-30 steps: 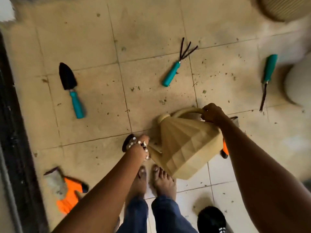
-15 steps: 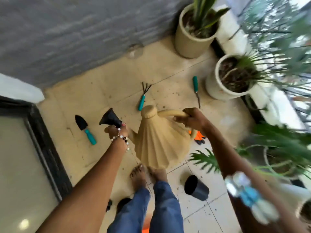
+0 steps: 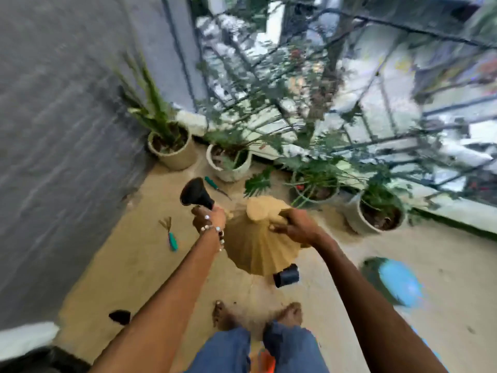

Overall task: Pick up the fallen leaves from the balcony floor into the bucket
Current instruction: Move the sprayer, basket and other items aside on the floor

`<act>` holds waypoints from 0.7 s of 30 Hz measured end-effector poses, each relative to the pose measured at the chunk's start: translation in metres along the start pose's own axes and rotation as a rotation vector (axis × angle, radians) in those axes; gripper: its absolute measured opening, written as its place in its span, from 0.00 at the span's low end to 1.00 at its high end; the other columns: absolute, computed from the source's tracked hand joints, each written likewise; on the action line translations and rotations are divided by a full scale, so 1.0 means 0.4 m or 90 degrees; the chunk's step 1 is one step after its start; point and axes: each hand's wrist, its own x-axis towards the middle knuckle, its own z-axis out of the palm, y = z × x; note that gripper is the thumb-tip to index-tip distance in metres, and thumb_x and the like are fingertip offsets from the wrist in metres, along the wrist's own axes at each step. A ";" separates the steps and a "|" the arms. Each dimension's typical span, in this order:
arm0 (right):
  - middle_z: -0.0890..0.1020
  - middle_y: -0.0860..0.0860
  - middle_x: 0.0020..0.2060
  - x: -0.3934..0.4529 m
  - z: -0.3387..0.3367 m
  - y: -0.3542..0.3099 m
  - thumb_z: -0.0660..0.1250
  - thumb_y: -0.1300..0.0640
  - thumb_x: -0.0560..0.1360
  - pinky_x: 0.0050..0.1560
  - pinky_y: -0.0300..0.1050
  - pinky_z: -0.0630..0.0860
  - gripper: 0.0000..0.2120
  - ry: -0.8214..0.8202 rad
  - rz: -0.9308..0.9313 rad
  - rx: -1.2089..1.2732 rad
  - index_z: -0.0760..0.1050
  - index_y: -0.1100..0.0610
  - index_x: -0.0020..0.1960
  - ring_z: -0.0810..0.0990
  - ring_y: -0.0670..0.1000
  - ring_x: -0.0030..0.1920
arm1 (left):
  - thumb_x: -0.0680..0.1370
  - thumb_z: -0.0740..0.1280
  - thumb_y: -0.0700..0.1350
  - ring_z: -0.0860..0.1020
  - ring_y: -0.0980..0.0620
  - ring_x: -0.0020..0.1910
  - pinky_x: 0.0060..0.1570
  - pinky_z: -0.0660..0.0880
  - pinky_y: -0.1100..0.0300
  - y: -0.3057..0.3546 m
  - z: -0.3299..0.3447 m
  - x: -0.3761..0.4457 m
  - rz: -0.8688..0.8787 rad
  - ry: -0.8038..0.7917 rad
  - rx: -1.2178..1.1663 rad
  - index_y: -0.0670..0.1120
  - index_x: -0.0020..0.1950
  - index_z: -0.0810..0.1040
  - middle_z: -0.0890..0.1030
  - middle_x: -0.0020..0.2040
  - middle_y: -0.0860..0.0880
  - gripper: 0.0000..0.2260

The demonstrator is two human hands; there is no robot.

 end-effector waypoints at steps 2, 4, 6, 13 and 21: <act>0.78 0.53 0.41 -0.104 -0.077 0.104 0.70 0.47 0.75 0.42 0.47 0.67 0.16 0.063 0.037 0.036 0.78 0.60 0.47 0.77 0.56 0.47 | 0.81 0.61 0.46 0.74 0.36 0.63 0.59 0.72 0.49 0.055 0.095 -0.140 0.115 -0.073 0.187 0.35 0.67 0.67 0.74 0.64 0.35 0.20; 0.80 0.58 0.55 -0.217 -0.135 0.211 0.70 0.47 0.75 0.53 0.46 0.69 0.21 0.141 0.097 0.092 0.77 0.62 0.60 0.76 0.58 0.59 | 0.80 0.62 0.51 0.72 0.37 0.64 0.60 0.69 0.49 0.086 0.188 -0.286 0.276 -0.130 0.324 0.36 0.69 0.67 0.74 0.64 0.36 0.24; 0.79 0.60 0.61 -0.335 -0.185 0.324 0.70 0.49 0.76 0.56 0.46 0.68 0.23 0.228 0.144 0.153 0.76 0.64 0.63 0.75 0.58 0.62 | 0.80 0.63 0.55 0.70 0.39 0.66 0.62 0.66 0.51 0.098 0.288 -0.425 0.469 -0.181 0.387 0.39 0.71 0.67 0.73 0.66 0.38 0.26; 0.82 0.57 0.45 -0.721 -0.263 0.640 0.73 0.49 0.73 0.39 0.44 0.60 0.10 0.472 0.294 0.238 0.78 0.56 0.44 0.76 0.54 0.45 | 0.67 0.60 0.69 0.70 0.44 0.68 0.65 0.69 0.48 0.130 0.633 -0.826 0.934 -0.578 0.568 0.47 0.73 0.69 0.73 0.69 0.45 0.40; 0.77 0.51 0.39 -1.075 -0.264 0.922 0.70 0.47 0.75 0.37 0.45 0.63 0.14 0.574 0.469 0.300 0.74 0.57 0.42 0.74 0.53 0.43 | 0.69 0.73 0.62 0.72 0.45 0.65 0.61 0.71 0.50 0.017 0.995 -1.215 1.207 -0.747 0.687 0.51 0.76 0.63 0.74 0.67 0.46 0.40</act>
